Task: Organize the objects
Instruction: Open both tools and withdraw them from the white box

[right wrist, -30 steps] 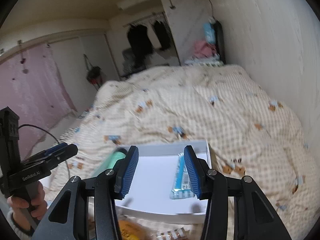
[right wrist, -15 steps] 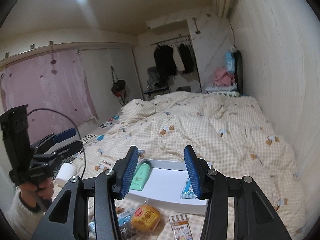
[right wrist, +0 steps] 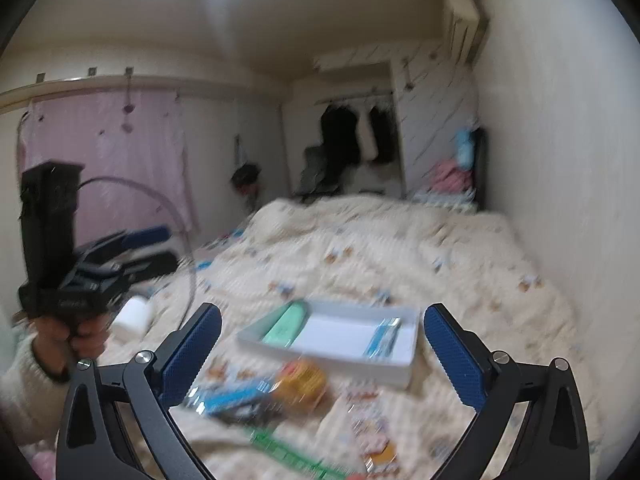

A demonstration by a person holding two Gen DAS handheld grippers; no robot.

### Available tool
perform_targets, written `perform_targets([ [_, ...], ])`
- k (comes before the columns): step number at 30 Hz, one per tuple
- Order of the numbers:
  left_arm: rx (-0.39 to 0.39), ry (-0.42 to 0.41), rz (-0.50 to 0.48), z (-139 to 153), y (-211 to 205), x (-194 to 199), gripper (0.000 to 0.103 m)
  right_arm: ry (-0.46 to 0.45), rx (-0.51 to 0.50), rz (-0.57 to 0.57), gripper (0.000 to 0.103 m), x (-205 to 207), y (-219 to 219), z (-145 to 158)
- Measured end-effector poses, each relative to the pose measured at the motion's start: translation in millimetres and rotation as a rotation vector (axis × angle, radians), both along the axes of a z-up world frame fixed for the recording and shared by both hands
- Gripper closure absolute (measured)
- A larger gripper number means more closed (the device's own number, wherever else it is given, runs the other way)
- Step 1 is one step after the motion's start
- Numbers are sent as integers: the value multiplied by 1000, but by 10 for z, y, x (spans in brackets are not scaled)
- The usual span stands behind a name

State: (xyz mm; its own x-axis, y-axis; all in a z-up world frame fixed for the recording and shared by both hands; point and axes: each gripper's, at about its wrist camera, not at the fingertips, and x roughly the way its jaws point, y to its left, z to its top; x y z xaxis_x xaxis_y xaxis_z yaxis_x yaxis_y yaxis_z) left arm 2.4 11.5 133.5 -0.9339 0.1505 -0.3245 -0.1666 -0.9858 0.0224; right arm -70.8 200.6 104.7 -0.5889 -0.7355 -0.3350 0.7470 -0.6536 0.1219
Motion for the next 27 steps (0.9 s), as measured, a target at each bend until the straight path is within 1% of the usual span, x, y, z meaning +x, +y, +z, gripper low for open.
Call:
perform_targets([
  [4, 6, -34, 3, -119, 31, 30, 9, 18, 16, -11, 1, 71, -2, -102],
  [8, 26, -60, -3, -276, 26, 39, 9, 1, 26, 25, 1, 137, -2, -208],
  [12, 45, -61, -9, -421, 22, 69, 9, 17, 48, 57, 1, 212, -46, -293],
  [15, 76, -60, -6, -469, 8, 92, 9, 34, 61, 58, 1, 269, -74, -350],
  [19, 113, -46, -1, -543, -6, 130, 9, 15, 27, 61, 1, 269, -73, -441],
  [23, 138, -50, 15, -674, 8, 136, 9, -7, 19, 40, 1, 226, -68, -516],
  [26, 115, -64, 48, -812, 73, 109, 8, -8, 1, 24, 1, 227, -45, -564],
  [27, 95, -81, 58, -856, 113, 84, 3, -6, -2, 17, 1, 233, -47, -593],
])
